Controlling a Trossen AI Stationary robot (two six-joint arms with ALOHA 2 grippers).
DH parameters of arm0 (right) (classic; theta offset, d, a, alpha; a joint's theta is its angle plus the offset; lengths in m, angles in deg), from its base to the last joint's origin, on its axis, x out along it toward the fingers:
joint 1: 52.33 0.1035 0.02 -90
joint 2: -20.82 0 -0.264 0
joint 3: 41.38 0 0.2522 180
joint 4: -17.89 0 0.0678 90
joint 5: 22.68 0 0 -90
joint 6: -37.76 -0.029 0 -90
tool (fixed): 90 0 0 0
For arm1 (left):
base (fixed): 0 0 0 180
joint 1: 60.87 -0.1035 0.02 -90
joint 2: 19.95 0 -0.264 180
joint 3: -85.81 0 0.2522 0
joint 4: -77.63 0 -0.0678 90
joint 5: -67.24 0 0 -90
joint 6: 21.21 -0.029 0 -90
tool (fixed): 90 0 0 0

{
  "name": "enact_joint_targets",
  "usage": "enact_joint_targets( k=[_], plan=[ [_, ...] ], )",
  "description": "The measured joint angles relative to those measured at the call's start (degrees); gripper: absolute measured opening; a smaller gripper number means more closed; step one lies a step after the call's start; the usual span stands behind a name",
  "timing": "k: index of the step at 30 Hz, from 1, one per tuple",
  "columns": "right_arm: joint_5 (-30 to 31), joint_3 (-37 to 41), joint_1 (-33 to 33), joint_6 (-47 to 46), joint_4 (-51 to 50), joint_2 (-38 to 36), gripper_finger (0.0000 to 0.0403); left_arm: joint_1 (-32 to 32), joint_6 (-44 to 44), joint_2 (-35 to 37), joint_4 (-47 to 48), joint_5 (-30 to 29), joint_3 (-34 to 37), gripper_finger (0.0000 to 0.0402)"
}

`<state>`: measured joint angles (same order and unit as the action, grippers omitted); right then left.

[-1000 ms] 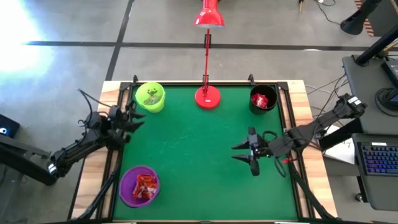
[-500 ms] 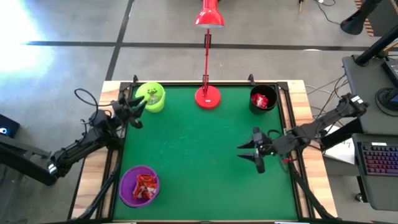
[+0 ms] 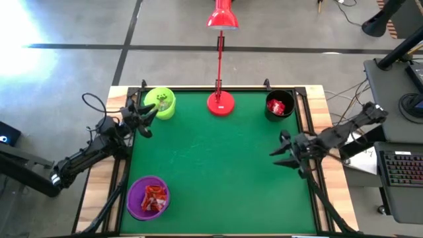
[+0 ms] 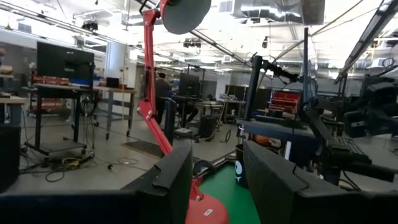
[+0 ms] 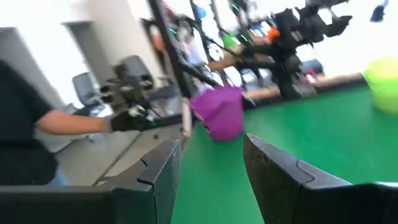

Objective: Sort candy
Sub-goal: Return to Home Position

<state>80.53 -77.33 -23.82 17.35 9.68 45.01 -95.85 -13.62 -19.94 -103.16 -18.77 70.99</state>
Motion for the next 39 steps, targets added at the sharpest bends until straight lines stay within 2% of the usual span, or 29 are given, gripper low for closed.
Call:
enact_joint_targets(
  k=[5,10,12,16,18,21,25,31,33,39],
  plan=[
    [-6.1,3.0,0.0,8.0,4.2,-6.2,0.0167,0.0,0.4,0.0,-1.8,0.3,0.0,0.0126],
    [-9.4,7.7,0.0,9.8,4.2,-13.8,0.0166,0.0,0.4,0.0,-2.4,4.4,0.0,0.0126],
    [-8.3,10.3,0.0,9.8,4.6,-17.3,0.0167,0.0,0.5,0.0,-2.5,5.8,0.0,0.0126],
    [-1.7,16.6,0.0,9.9,3.7,-23.7,0.0166,0.0,0.6,0.0,-2.5,6.5,0.0,0.0126],
    [0.5,18.7,0.0,10.2,5.9,-24.1,0.0167,0.0,0.5,0.0,-2.5,6.5,0.0,0.0126],
    [0.0,21.4,0.0,12.2,8.6,-23.9,0.0167,0.0,0.3,0.0,-1.9,6.5,0.0,0.0126],
    [-6.5,21.5,0.0,13.6,7.6,-24.1,0.0167,0.0,0.1,-0.2,1.2,7.1,0.0,0.0126],
    [-25.8,21.5,0.0,15.2,6.0,-24.1,0.0167,0.0,-0.2,-0.1,5.7,7.2,0.0,0.0126],
    [-30.1,21.5,0.0,15.5,3.8,-24.2,0.0167,0.0,-2.2,0.0,5.6,7.2,0.0,0.0126],
    [-27.8,21.5,0.0,15.7,-2.5,-24.1,0.0167,0.0,-6.5,0.0,7.3,7.2,0.0,0.0126]
  ],
)
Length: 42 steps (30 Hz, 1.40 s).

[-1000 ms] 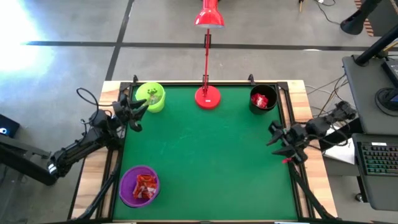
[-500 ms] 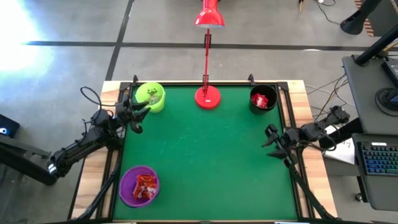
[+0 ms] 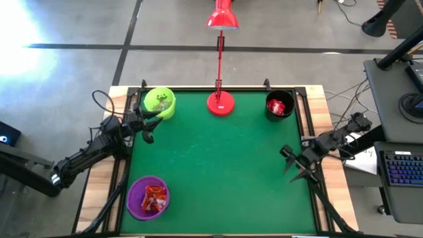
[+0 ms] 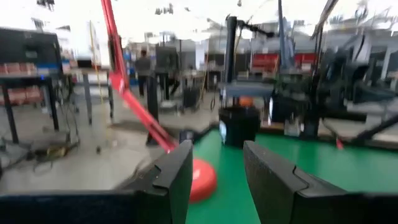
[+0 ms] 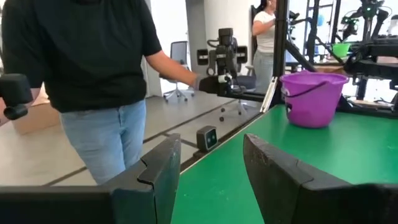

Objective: Sort candy
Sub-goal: Return to Home Position

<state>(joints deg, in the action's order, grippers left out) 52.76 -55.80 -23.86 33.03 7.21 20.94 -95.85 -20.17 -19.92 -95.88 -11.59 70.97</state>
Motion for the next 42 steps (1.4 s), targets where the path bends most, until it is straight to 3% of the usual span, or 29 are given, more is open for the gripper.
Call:
enact_joint_targets(
  k=[4,10,18,28,35,42],
  plan=[
    [0.2,0.0,0.0,0.4,-0.1,0.0,0.0167,0.0,-0.3,0.0,5.5,1.1,0.0,0.0126],
    [4.8,0.0,0.0,-4.2,-0.9,0.6,0.0166,0.0,0.0,-0.1,6.6,7.5,-0.6,0.0126],
    [8.2,0.0,0.0,-1.2,-1.5,3.9,0.0167,0.1,-0.4,0.0,20.8,7.9,-4.4,0.0126],
    [8.2,0.1,0.0,-1.3,-1.3,4.5,0.0167,0.1,1.5,-0.2,3.6,6.5,0.5,0.0126],
    [8.6,0.1,0.0,-1.2,-1.3,4.6,0.0167,0.1,1.4,0.0,2.6,1.8,0.5,0.0126],
    [8.6,0.1,0.0,-1.8,-1.3,4.5,0.0167,0.1,0.0,-0.5,4.2,1.3,0.5,0.0126]
  ],
)
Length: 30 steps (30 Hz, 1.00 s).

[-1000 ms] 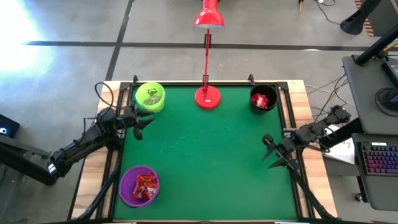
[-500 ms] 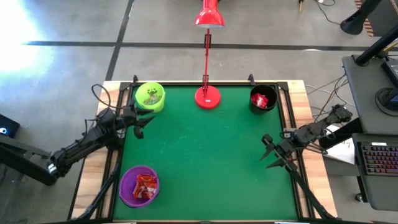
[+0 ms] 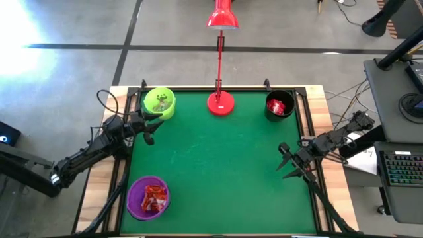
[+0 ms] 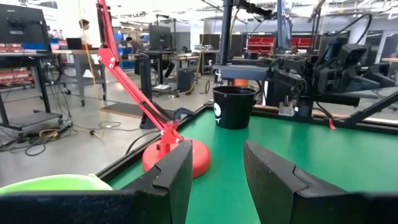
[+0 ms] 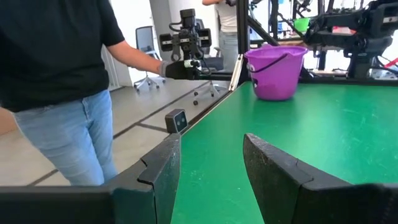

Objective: Sort candy
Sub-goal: Return to Home Position

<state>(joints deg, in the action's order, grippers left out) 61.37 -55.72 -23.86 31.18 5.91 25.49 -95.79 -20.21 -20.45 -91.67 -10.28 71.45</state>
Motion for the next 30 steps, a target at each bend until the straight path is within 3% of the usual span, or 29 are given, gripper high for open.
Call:
enact_joint_targets(
  k=[30],
  plan=[
    [0.0,-0.3,0.0,-0.8,0.0,0.0,0.0166,0.0,1.0,0.0,0.1,0.1,-0.5,0.0126]
  ],
)
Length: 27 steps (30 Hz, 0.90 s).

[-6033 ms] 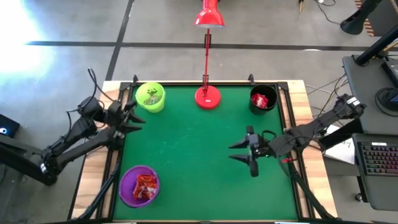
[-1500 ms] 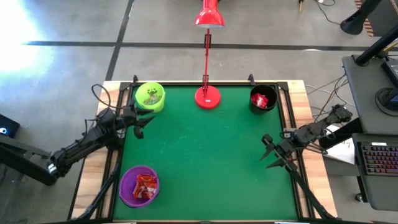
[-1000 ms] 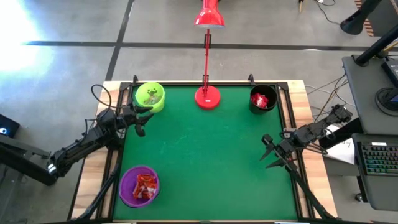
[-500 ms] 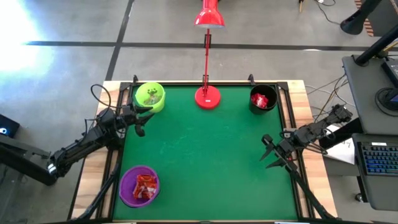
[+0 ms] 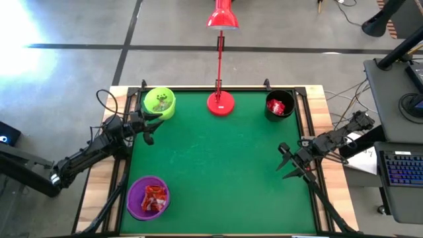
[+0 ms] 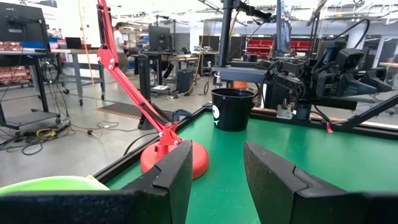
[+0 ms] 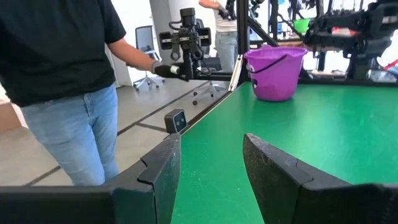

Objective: Sort candy
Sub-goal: Return to Home Position

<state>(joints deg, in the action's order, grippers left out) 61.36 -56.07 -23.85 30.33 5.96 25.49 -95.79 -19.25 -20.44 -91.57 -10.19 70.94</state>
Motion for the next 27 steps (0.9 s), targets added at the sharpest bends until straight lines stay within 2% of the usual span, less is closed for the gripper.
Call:
enact_joint_targets(
  k=[6,27],
  plan=[
    [0.0,-0.1,0.0,3.5,0.1,0.0,0.0166,0.0,0.0,0.0,0.0,0.0,0.0,0.0126],
    [0.0,-0.2,0.0,3.5,0.1,0.0,0.0166,0.0,0.0,0.0,0.0,0.0,0.0,0.0126]
  ],
)
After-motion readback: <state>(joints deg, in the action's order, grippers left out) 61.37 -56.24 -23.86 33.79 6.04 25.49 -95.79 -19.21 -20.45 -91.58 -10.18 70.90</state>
